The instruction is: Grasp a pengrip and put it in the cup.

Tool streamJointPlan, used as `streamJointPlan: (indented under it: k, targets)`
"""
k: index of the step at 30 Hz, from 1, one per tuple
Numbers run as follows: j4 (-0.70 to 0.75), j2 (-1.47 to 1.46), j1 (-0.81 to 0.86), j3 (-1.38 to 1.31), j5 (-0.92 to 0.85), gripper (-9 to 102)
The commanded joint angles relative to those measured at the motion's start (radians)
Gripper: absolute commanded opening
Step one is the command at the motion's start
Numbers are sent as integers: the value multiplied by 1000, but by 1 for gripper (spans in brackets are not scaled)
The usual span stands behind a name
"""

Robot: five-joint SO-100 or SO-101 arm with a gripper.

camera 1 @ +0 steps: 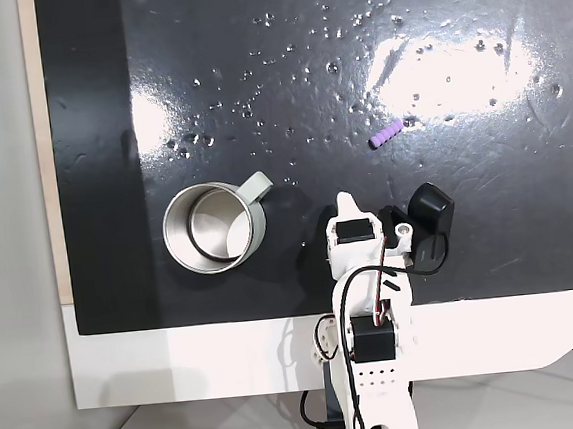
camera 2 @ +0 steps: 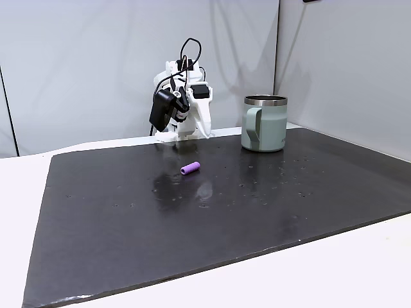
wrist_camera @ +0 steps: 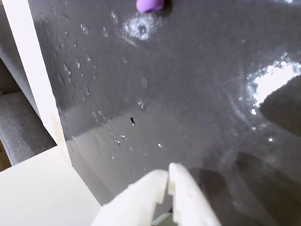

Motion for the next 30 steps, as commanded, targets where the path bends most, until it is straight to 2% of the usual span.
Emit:
streamJointPlan:
  k: [1,12,18,24,30]
  targets:
    - [-46,9,-57,-3,-49,0]
    - [-46,9,-57,-3,-54,0]
    - [-54,9,21,-71,-163,0]
    - [21,11,81,-137,-279,0]
    - [11,-20,164,-175,-339,8]
